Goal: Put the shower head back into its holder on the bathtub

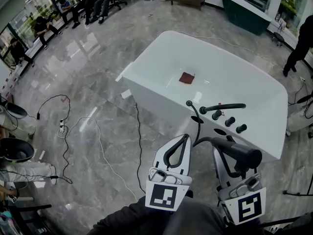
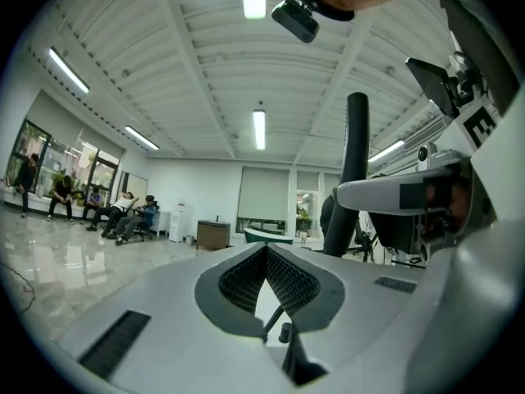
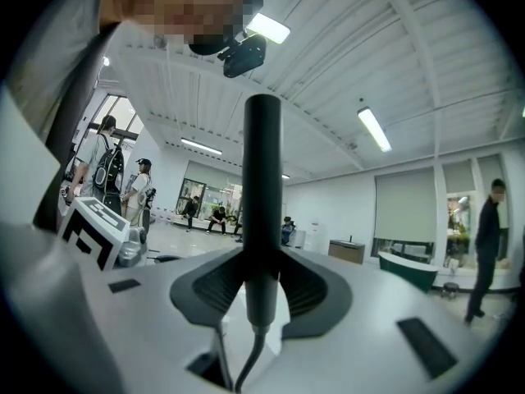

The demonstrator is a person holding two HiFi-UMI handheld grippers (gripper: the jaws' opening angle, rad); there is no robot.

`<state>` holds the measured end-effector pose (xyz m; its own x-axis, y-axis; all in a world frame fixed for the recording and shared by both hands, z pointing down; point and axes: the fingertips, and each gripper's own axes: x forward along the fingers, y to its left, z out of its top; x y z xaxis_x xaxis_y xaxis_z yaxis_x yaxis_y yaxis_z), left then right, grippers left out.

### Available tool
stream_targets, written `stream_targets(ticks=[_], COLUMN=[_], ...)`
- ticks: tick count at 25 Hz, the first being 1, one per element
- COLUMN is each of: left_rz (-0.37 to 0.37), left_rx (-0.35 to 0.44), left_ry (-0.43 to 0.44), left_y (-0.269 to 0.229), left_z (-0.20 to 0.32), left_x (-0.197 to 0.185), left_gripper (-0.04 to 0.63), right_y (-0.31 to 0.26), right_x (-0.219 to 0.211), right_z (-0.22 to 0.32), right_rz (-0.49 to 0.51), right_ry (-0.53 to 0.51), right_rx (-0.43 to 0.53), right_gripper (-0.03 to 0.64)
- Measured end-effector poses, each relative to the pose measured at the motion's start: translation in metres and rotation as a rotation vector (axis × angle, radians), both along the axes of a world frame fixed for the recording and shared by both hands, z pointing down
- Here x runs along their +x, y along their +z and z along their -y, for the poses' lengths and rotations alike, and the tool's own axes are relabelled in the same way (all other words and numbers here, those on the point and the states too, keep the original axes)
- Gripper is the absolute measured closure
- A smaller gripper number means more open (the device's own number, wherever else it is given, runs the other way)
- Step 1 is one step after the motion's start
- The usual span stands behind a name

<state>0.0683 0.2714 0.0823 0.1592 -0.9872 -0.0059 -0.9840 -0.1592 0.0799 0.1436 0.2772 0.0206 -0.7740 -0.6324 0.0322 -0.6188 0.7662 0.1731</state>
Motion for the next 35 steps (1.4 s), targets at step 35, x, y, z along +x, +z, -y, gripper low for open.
stream_targets(ticks=[35], left_rz=[0.028], left_rx=[-0.027], left_ry=[0.032], left_y=[0.001], left_z=[0.080], left_x=[-0.033], left_gripper=[0.592], right_y=[-0.010], right_x=[-0.028], right_z=[0.087], right_rz=[0.042], right_ry=[0.058], right_rx=[-0.002], right_gripper=[0.476])
